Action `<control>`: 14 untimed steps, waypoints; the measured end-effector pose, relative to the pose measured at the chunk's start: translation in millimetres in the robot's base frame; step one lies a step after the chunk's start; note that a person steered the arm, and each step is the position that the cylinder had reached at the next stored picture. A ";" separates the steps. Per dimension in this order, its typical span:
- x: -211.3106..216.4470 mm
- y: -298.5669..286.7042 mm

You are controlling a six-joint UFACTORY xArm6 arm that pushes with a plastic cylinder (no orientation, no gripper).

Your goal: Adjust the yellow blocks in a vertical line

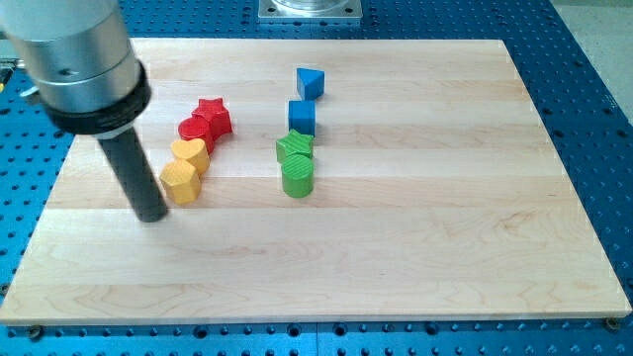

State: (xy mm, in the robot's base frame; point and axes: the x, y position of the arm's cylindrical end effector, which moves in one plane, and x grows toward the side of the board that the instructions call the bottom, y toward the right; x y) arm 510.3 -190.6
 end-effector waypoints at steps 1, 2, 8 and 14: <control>1.2 -51.2; -4.4 -63.7; -11.6 -40.2; -70.0 14.9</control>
State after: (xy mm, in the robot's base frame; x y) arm 440.4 -175.7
